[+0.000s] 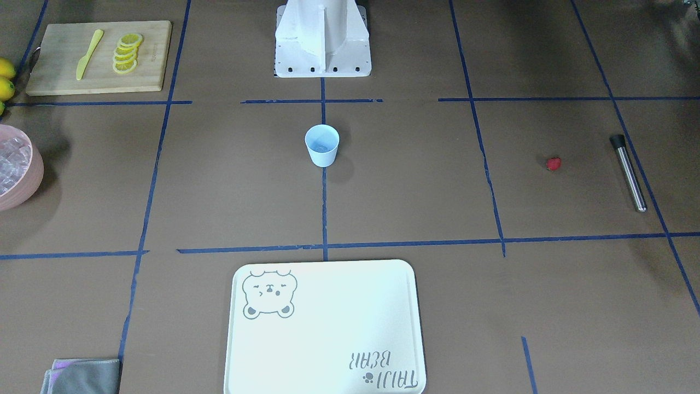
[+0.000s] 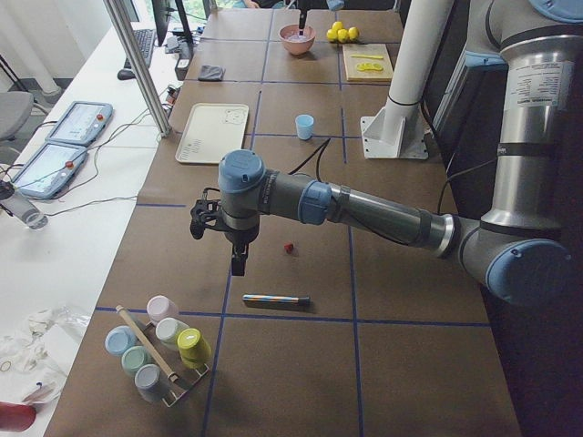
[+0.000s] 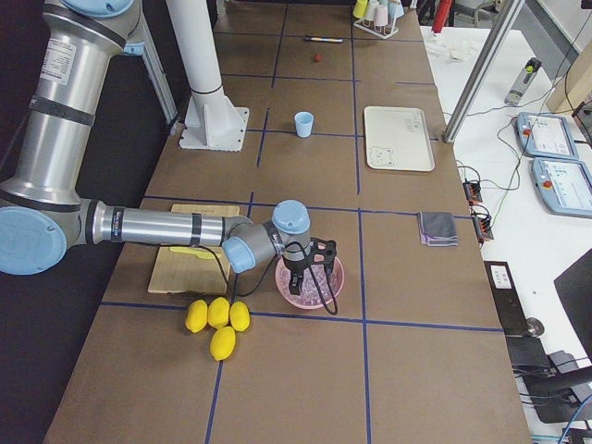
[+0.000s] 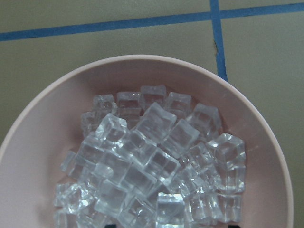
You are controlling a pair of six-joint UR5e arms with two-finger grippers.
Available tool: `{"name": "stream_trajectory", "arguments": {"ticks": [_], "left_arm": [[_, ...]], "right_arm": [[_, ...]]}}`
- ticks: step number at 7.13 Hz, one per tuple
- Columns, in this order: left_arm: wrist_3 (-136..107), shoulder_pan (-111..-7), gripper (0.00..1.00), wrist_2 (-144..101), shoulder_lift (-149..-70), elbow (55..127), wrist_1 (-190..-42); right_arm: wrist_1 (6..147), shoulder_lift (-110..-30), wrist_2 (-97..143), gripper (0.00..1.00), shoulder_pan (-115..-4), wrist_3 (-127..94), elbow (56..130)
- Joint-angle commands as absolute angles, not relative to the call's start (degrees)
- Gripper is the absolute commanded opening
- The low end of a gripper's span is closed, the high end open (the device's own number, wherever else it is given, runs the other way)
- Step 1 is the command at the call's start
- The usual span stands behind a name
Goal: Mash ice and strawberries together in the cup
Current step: 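Lower the right gripper into the ice cubes in the bowl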
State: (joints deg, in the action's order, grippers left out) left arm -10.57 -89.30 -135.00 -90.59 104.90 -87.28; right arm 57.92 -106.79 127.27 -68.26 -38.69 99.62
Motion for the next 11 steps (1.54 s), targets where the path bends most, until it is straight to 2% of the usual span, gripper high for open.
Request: {"name": "stream_trajectory", "arguments": {"ticks": [1, 11], "left_arm": [[-10.6, -89.3, 1.0, -135.0, -90.5, 105.2, -87.2], [-10.6, -89.3, 1.0, -135.0, -90.4, 105.7, -87.2]], "right_arm": [[58.0, -106.7, 127.3, 0.72, -68.1, -38.7, 99.2], [58.2, -105.5, 127.2, 0.63, -67.4, -38.7, 97.9]]}}
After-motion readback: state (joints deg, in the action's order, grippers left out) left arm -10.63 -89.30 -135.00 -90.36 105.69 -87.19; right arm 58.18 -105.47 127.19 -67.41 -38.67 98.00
